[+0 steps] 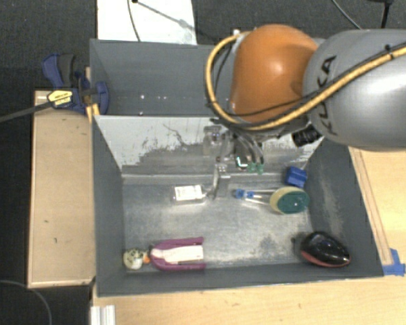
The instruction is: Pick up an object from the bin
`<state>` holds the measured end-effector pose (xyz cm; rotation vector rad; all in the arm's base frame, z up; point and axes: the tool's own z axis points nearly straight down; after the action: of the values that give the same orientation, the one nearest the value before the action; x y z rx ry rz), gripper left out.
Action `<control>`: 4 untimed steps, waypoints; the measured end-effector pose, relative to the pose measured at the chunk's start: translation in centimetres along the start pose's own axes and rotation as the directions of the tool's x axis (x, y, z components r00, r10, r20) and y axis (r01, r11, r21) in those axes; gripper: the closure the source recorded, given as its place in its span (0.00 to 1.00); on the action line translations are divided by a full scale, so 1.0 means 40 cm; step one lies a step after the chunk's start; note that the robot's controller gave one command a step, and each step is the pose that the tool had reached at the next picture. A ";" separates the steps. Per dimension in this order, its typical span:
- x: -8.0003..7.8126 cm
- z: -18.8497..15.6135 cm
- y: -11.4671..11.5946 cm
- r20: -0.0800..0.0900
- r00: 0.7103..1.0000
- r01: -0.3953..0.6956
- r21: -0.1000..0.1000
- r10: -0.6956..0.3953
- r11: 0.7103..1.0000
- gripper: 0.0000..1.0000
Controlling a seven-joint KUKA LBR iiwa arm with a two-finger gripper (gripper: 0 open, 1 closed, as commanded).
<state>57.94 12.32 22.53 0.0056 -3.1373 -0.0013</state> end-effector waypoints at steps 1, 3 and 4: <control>-0.031 0.399 0.002 0.000 1.000 -0.008 0.001 0.008 1.000 0.00; -0.026 0.284 -0.001 0.010 0.999 0.053 0.000 -0.053 0.999 0.00; -0.023 0.393 -0.005 0.003 0.999 0.047 0.000 -0.047 0.999 0.00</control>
Offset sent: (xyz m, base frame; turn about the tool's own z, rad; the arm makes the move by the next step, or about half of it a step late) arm 0.0130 0.0013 -0.1553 0.0055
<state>58.81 12.14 6.80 0.0788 -3.1392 -0.0013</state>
